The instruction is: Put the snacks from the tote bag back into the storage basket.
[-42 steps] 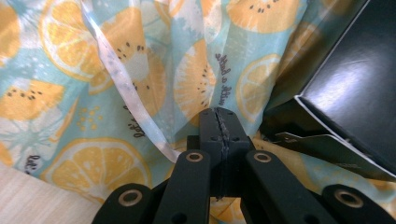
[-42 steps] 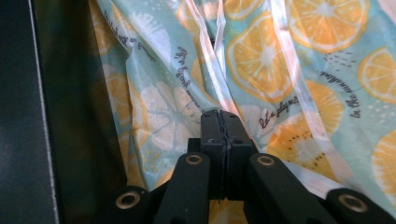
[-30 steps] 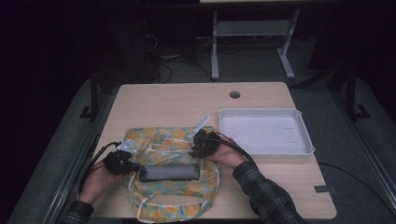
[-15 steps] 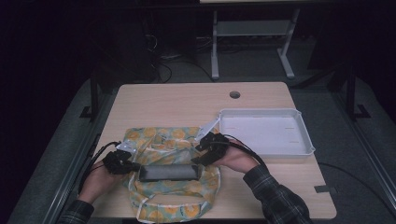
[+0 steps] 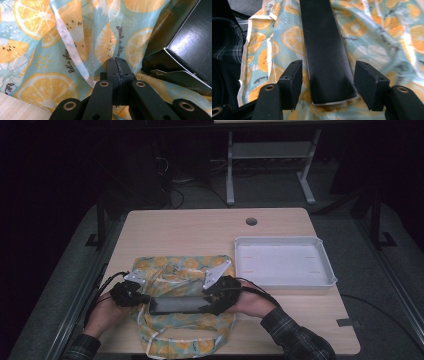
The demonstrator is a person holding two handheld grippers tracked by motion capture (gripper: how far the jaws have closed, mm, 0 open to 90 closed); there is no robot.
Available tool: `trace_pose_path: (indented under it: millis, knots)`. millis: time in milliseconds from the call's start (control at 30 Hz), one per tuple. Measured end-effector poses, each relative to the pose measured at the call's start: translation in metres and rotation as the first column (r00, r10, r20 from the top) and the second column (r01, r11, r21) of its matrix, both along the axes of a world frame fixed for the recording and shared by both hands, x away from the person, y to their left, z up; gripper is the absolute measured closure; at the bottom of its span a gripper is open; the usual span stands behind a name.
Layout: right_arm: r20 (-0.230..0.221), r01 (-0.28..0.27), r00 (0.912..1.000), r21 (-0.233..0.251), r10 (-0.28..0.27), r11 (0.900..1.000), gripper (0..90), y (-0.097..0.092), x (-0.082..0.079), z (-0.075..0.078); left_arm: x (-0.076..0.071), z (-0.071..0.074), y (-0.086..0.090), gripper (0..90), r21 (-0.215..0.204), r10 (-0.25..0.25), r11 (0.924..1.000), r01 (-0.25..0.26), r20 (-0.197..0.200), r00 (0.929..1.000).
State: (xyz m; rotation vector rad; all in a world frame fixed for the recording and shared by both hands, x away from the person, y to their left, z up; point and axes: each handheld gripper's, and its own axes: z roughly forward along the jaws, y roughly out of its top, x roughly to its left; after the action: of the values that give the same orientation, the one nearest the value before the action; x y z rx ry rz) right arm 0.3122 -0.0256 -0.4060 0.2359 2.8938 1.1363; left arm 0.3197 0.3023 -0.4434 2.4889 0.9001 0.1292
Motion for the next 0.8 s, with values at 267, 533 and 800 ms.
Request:
trace_pose_path:
  millis: [267, 533, 800]
  knots:
    - [0.006, -0.012, 0.9999, -0.007, 0.012, 0.9999, 37.9, 0.013, 0.003, -0.007, 0.000, 0.000, 0.001, 89.7, -0.001, -0.002, 1.0000, 0.002, -0.001, 1.0000]
    - [-0.001, -0.032, 0.9995, -0.033, 0.031, 0.9990, 36.5, 0.021, 0.008, -0.015, -0.001, -0.001, 0.002, 89.7, -0.017, 0.008, 0.9998, -0.008, -0.005, 1.0000]
    - [-0.011, -0.053, 0.9986, -0.065, 0.052, 0.9965, 36.0, 0.027, 0.009, -0.025, -0.001, -0.001, 0.003, 89.7, -0.024, 0.011, 0.9997, -0.011, -0.005, 0.9999]
